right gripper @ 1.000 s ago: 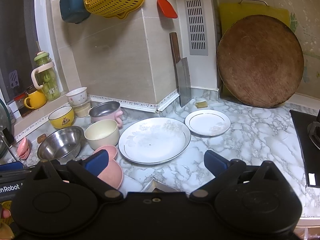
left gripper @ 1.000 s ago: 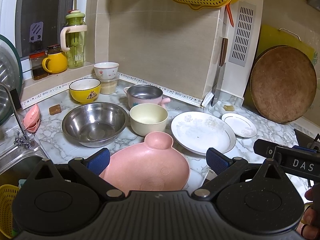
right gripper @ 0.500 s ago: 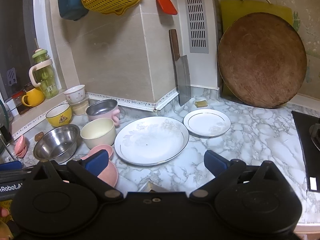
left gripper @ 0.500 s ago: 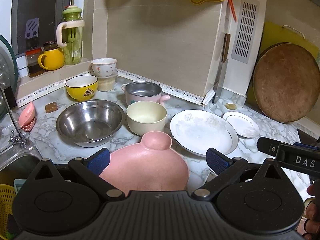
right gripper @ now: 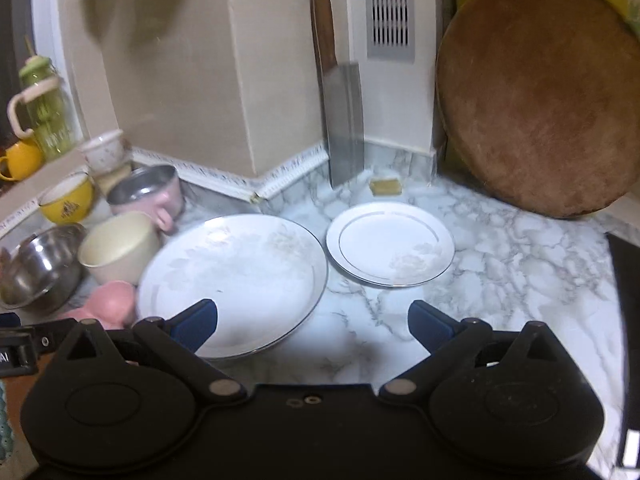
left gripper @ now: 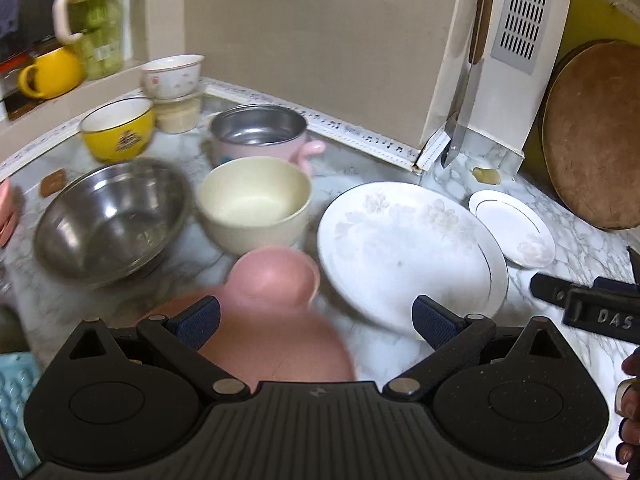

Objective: Organize plates and bowls
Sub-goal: 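Reach both grippers to the large white floral plate and close on its rim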

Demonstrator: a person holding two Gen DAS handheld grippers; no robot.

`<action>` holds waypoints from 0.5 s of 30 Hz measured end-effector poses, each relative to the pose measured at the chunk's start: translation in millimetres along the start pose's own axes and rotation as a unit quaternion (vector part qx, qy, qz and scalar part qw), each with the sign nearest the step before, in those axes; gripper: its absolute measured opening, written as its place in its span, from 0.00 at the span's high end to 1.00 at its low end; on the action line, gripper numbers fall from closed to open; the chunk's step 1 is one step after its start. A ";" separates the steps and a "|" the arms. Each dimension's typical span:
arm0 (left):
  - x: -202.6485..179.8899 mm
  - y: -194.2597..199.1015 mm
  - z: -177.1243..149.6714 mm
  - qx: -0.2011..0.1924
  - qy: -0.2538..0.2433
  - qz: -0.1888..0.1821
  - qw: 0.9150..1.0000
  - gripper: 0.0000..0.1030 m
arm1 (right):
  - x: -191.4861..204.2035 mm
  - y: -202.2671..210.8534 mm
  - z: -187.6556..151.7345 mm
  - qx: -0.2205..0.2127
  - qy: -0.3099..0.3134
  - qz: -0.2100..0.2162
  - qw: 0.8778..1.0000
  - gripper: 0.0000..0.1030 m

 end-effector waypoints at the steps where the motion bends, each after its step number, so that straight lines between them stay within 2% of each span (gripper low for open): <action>1: -3.2 -7.9 4.1 0.003 -0.001 0.000 1.000 0.00 | -2.5 -8.8 -1.1 0.009 -0.003 0.002 1.000 0.03; 8: -15.0 -61.4 22.4 0.036 0.012 -0.008 0.999 0.01 | -14.8 -52.3 -3.5 0.054 -0.028 0.016 0.998 0.08; 11: -18.0 -70.7 13.3 0.061 0.032 -0.009 0.998 0.02 | -16.8 -70.2 -8.7 0.078 -0.045 0.029 0.996 0.15; 13: -17.0 -73.9 9.0 0.068 0.039 -0.002 0.997 0.06 | -20.3 -83.0 -14.4 0.099 -0.059 0.030 0.993 0.26; 15: -15.9 -75.8 6.7 0.074 0.047 -0.001 0.996 0.06 | -21.1 -93.2 -20.1 0.118 -0.075 0.032 0.990 0.32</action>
Point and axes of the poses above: each gripper's, at about its wrist camera, not at the fingertips, and y roughly against the way its jaws point, x to its left, z to its top, the point moved 9 cm from there along -y, roughly the way its jaws point, and after that the axes turned 14 degrees about -x, right-handed, at the moved point
